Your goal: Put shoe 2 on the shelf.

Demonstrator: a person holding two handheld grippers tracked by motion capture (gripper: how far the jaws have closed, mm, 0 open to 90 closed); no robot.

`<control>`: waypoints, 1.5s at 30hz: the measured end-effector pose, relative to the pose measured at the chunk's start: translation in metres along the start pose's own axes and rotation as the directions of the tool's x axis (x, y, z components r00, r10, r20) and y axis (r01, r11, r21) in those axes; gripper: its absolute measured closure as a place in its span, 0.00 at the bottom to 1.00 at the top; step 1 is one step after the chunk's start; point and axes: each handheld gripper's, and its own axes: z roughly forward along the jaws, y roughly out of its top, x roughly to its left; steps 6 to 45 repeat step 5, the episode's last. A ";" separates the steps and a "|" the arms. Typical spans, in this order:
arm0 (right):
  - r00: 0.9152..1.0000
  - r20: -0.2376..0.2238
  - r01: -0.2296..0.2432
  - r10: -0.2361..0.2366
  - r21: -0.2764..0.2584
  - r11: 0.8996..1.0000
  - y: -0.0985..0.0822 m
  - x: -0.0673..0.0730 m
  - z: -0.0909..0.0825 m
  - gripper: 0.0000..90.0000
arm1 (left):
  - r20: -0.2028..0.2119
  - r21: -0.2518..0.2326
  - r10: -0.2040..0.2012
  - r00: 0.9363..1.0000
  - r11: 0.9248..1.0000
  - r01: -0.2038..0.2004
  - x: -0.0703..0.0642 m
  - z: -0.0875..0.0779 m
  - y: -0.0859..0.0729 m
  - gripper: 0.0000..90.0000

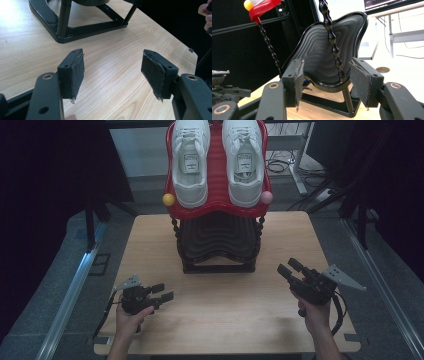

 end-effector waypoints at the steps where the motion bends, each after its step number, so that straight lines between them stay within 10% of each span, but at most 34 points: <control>1: 1.000 0.001 0.005 -0.005 -0.001 1.000 -0.002 0.000 -0.002 0.48 | 0.000 0.001 0.001 1.000 1.000 -0.001 0.000 0.000 0.000 0.39; 45: 1.000 0.001 0.009 -0.009 0.022 1.000 -0.008 -0.001 -0.004 0.47 | -0.003 -0.002 -0.001 1.000 1.000 0.001 0.000 0.000 0.000 0.39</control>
